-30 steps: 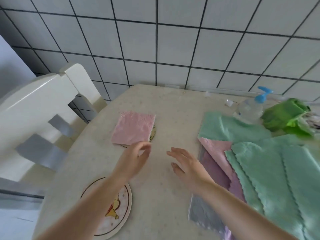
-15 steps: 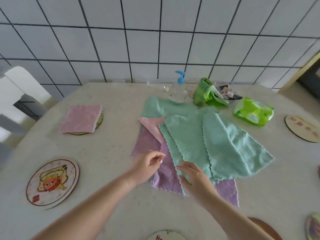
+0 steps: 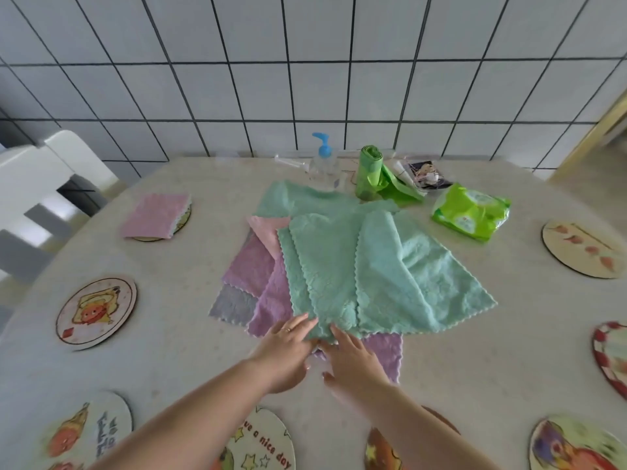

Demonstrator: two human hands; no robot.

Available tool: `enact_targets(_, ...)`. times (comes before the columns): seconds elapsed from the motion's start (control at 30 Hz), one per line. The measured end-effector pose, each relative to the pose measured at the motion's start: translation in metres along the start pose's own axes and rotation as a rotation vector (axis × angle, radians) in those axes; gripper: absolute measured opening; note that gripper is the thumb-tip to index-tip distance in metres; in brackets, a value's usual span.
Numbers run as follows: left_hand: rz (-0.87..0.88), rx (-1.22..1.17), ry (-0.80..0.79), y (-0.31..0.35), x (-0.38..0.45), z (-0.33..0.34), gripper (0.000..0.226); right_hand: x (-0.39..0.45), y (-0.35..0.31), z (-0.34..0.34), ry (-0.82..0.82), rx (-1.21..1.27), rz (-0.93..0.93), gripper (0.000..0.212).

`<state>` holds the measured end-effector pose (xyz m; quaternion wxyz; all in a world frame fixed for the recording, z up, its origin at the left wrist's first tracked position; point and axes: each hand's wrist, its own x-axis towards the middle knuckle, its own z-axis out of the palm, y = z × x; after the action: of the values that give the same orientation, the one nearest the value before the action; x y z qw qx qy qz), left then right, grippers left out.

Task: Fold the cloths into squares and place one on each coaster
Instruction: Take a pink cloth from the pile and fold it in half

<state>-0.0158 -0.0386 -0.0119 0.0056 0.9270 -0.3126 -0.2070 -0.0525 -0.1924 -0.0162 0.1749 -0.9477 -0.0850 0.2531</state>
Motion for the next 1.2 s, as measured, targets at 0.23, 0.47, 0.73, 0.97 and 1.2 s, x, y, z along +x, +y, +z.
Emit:
enact_targets(0.23, 0.016, -0.023, 0.052, 0.003, 0.018, -0.003, 0.054, 0.011, 0.017, 0.002, 0.091, 0.010, -0.053, 0.064)
enact_targets(0.47, 0.037, 0.023, -0.011, -0.005, 0.044, -0.013, 0.047, 0.014, 0.025, -0.026, 0.332, 0.310, -0.104, 0.040)
enact_targets(0.73, 0.054, -0.017, 0.103, -0.007, 0.048, -0.020, 0.039, 0.029, 0.023, -0.028, 0.089, 0.255, -0.017, 0.037)
enact_targets(0.97, 0.043, -0.013, 0.085, -0.013, 0.043, -0.018, 0.033, 0.029, 0.016, -0.016, 0.114, 0.180, 0.029, 0.046)
enact_targets(1.2, 0.055, -0.012, 0.087, -0.014, 0.045, -0.028, 0.057, 0.021, 0.021, -0.046, 0.313, 0.362, -0.085, 0.041)
